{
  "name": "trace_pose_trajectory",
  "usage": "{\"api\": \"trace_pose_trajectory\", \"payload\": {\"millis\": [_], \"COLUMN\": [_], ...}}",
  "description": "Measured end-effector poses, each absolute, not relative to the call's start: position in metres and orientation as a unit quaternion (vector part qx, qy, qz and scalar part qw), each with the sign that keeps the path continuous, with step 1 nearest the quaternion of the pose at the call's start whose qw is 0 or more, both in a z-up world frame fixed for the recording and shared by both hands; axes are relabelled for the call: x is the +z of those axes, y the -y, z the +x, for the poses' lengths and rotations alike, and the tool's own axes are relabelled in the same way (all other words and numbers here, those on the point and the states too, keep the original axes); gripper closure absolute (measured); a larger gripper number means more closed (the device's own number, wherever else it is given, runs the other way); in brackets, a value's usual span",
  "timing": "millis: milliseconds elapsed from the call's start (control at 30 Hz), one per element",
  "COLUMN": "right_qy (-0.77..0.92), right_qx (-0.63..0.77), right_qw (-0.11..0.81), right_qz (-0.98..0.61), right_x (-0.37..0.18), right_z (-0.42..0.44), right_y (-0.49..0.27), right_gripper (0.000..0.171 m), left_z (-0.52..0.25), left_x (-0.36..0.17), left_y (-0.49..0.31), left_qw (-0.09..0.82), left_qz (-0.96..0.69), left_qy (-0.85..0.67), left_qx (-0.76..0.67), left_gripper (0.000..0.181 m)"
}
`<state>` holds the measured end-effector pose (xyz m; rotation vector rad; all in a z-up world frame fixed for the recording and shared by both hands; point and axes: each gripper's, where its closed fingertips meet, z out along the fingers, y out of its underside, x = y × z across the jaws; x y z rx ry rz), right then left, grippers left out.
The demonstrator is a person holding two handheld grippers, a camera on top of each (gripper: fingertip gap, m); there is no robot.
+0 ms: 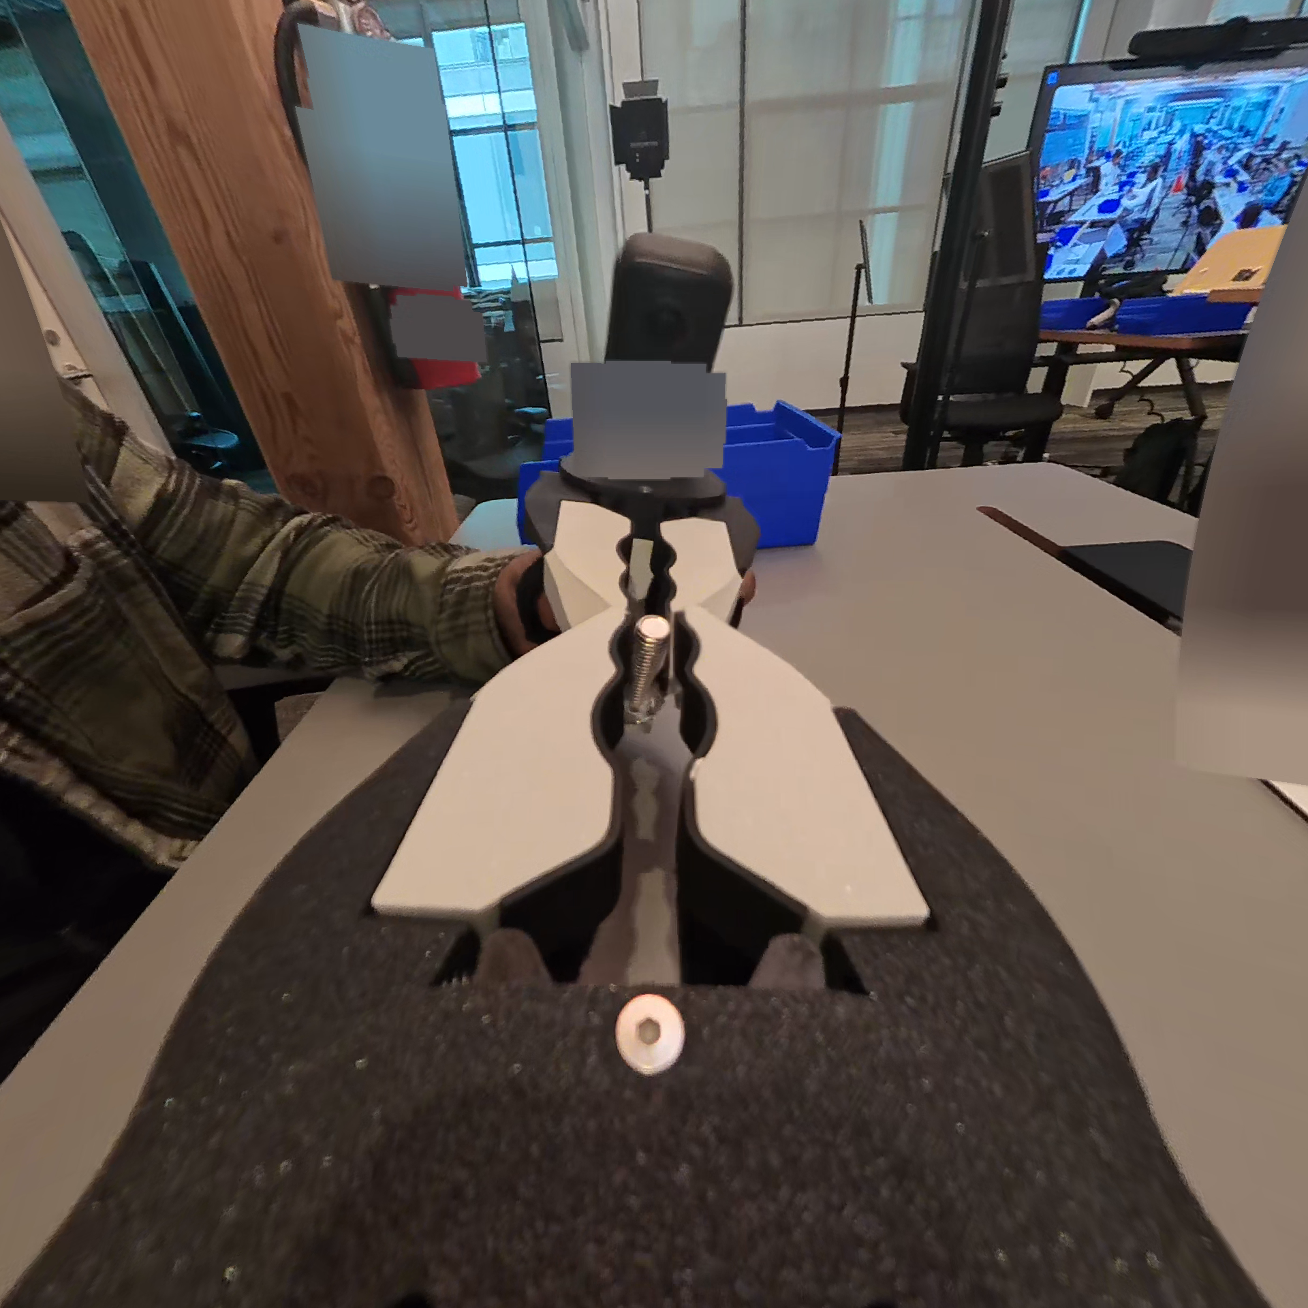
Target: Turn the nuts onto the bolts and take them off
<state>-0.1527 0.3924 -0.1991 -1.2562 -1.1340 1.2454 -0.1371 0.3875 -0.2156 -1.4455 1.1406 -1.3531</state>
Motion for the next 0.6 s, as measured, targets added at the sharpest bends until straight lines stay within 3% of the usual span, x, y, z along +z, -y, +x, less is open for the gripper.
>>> {"api": "trace_pose_trajectory", "payload": {"millis": [400, 500, 600], "right_qy": [0.473, 0.470, 0.474], "right_qx": [0.523, 0.523, 0.521], "right_qw": [0.486, 0.492, 0.493], "right_qz": [-0.516, -0.514, -0.511], "right_x": [-0.196, -0.192, -0.193], "right_z": [-0.157, -0.155, -0.155], "right_y": [-0.384, -0.384, -0.383], "right_gripper": [0.162, 0.162, 0.162], "left_z": [-0.139, -0.138, -0.138], "left_x": [-0.209, -0.219, -0.225], "left_y": [-0.380, -0.386, -0.383], "left_qw": [0.404, 0.400, 0.392], "left_qz": [-0.559, -0.580, -0.582], "left_qy": [-0.441, -0.433, -0.442], "left_qx": [-0.574, -0.562, -0.559], "left_gripper": [0.171, 0.150, 0.145]}}
